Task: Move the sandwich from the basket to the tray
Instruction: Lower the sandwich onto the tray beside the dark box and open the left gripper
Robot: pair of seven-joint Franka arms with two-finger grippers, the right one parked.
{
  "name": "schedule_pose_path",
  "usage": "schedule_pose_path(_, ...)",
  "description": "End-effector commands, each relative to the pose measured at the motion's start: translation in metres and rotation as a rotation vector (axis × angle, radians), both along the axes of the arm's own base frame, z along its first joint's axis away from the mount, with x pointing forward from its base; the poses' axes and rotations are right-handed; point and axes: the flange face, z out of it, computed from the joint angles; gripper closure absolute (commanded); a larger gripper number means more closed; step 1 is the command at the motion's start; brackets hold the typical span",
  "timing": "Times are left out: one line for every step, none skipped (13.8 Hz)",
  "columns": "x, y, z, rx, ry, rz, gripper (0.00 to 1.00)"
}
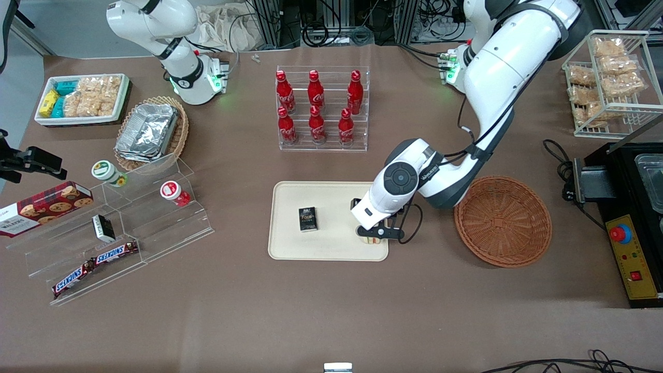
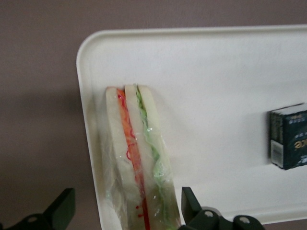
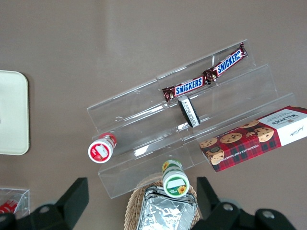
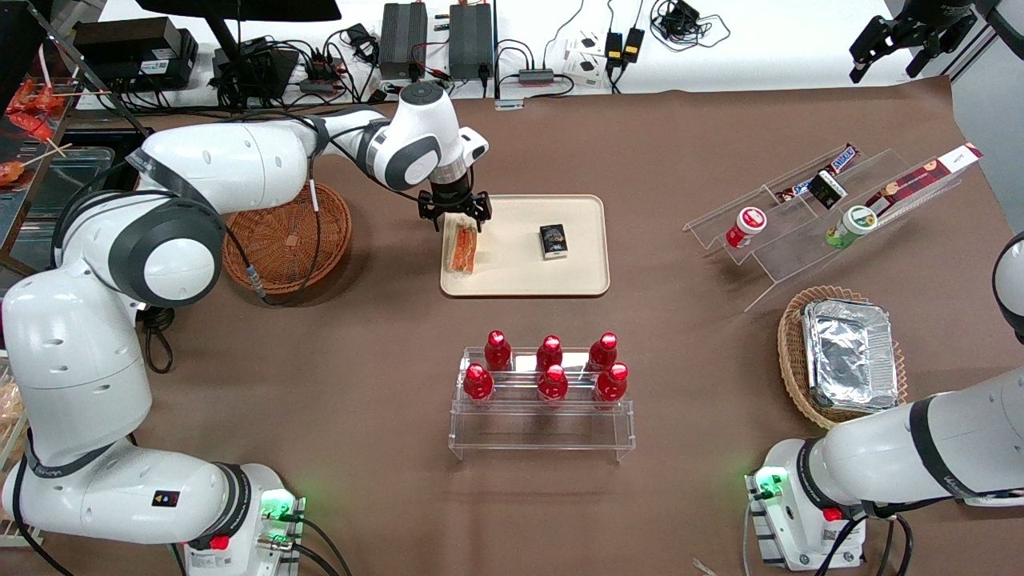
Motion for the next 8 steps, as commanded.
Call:
schedule_pose_path(0.01, 0.013, 0.06, 0.022, -0.08, 0.038, 0.01)
schedule_pose_path(0.013, 0.018, 0.08, 0.019, -0.107, 0.062, 0.01)
schedule_pose_path(0.028, 0.044, 0.101, 0.008, -0.131, 0.108, 0.01)
schedule_pose_path(0.034, 0.057, 0.12, 0.007, -0.15, 0.129, 0.01)
schedule_pose_path(0.036, 0.066, 0.14, 0.016, -0.159, 0.15, 0.01)
schedule_pose_path(0.039, 0.077, 0.16, 0.017, -0.153, 0.172, 0.01)
schedule_pose_path(0.042, 0.093, 0.18, 0.026, -0.133, 0.201, 0.01)
schedule_pose_path(0.043, 0.103, 0.199, 0.037, -0.115, 0.219, 0.01)
